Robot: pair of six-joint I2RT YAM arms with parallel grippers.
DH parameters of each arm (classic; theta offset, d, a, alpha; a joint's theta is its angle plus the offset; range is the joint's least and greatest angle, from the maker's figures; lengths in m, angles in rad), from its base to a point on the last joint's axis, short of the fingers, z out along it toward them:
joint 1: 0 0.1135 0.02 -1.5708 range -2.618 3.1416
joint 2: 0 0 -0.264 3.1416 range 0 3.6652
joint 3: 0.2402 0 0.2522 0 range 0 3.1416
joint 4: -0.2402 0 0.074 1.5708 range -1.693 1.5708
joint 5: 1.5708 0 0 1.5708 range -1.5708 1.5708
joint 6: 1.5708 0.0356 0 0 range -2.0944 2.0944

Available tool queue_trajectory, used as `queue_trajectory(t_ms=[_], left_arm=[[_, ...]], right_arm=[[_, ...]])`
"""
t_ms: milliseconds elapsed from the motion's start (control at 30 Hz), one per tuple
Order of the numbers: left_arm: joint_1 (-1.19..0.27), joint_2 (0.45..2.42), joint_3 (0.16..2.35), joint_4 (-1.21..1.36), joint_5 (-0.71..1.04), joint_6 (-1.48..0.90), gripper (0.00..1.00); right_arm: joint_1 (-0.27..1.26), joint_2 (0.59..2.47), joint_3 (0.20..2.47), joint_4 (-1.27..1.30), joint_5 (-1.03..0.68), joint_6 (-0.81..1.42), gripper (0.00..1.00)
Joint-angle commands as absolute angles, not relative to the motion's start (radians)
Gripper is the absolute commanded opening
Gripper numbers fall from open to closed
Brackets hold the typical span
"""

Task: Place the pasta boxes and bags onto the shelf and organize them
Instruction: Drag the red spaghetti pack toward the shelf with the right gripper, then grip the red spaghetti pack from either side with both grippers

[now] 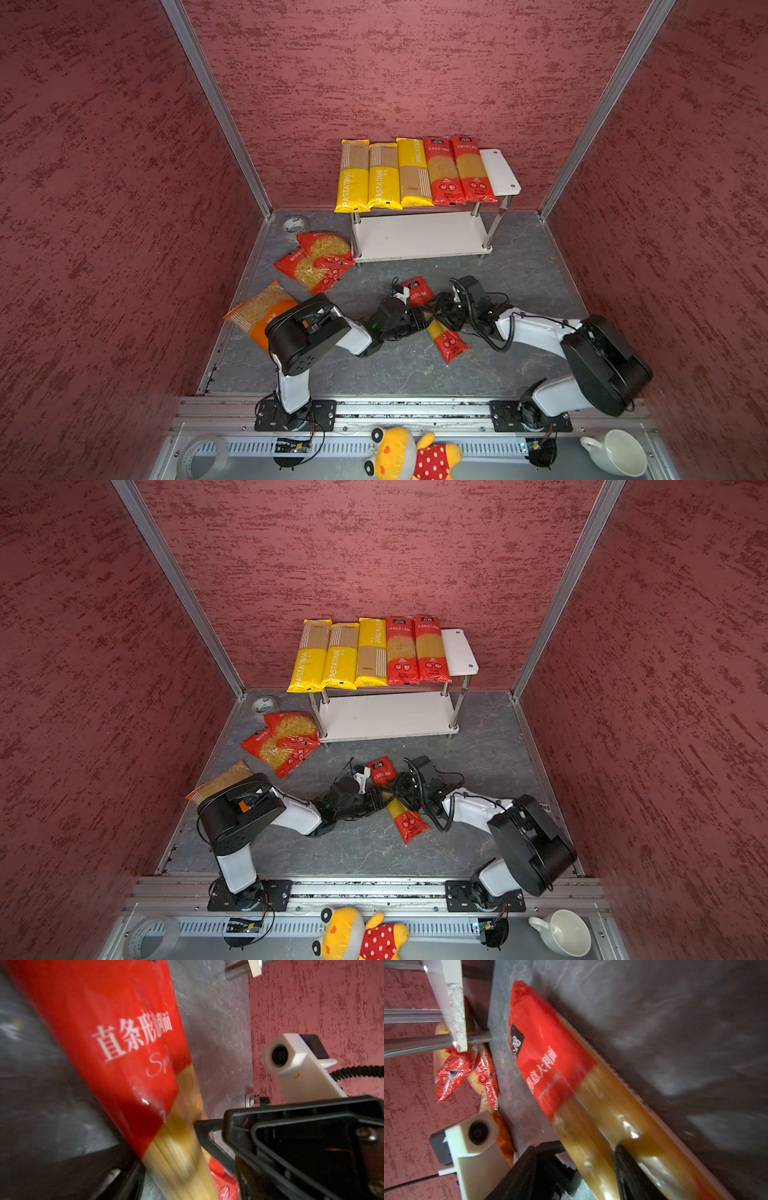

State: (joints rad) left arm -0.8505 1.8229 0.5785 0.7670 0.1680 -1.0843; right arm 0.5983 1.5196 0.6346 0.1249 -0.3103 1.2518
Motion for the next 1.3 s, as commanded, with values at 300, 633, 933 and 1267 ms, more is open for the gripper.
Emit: queue_trajectory(t_ms=[300, 633, 933, 1267], left_arm=[[-0.714, 1.609, 0.535, 0.449, 0.083, -0.948, 0.68], [-0.839, 1.7, 0.508, 0.568, 0.106, -1.073, 0.67], [-0.805, 1.745, 0.501, 0.615, 0.115, -1.112, 0.53], [-0.798, 1.694, 0.526, 0.559, 0.154, -1.062, 0.28]], right_arm=[[0.391, 1.38, 0.611, -0.041, -0.398, 1.076, 0.62], [0.389, 1.508, 0.584, 0.042, -0.511, 0.88, 0.58], [0.549, 1.733, 0.658, 0.179, -0.661, 0.833, 0.51], [0.6, 1.705, 0.623, 0.385, -0.681, 0.88, 0.21]])
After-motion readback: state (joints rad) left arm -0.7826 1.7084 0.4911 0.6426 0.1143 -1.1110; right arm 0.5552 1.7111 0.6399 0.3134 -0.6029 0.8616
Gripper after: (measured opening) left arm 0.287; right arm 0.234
